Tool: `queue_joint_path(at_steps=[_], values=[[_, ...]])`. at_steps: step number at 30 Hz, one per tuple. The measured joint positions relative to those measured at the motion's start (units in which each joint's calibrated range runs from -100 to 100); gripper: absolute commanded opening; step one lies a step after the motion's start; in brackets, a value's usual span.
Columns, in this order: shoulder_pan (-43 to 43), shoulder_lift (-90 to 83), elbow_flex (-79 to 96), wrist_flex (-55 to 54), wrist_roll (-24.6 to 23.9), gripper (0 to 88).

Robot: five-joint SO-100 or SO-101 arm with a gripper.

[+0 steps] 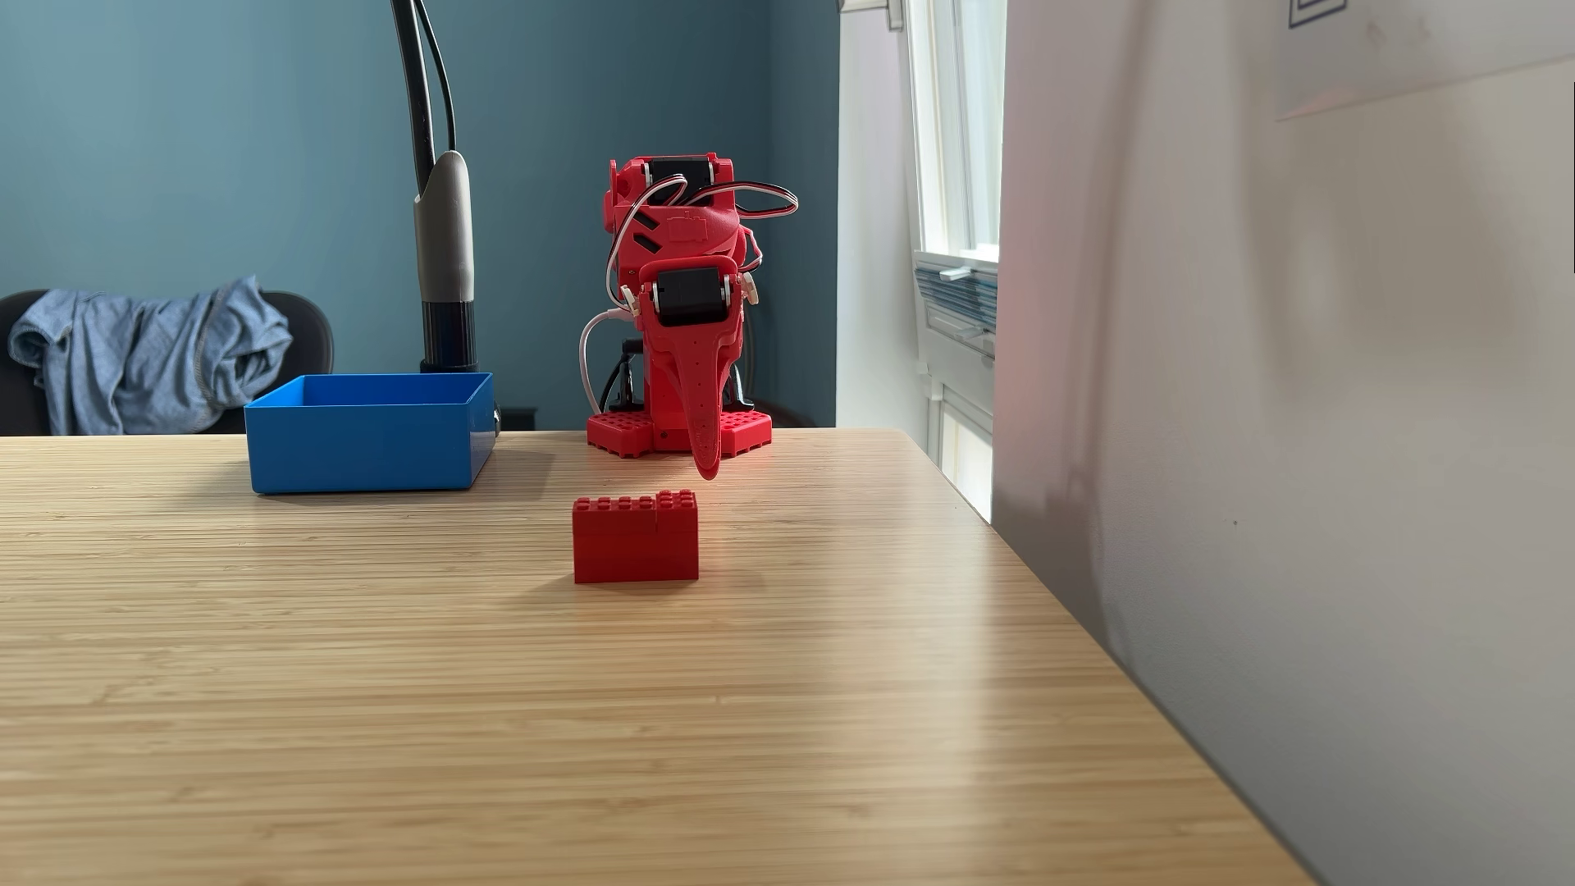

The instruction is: Put the red lego brick in blue bin

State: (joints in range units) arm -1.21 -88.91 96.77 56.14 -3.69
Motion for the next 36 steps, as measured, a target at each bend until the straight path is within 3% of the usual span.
queue_joint_path(at_steps=[12, 17, 21, 36], values=[[0.89, 0.00, 0.00, 0.00, -0.54, 0.3], [0.89, 0.00, 0.00, 0.00, -0.54, 4.5], [0.89, 0.00, 0.00, 0.00, -0.54, 0.1], [0.89, 0.00, 0.00, 0.00, -0.54, 0.1]])
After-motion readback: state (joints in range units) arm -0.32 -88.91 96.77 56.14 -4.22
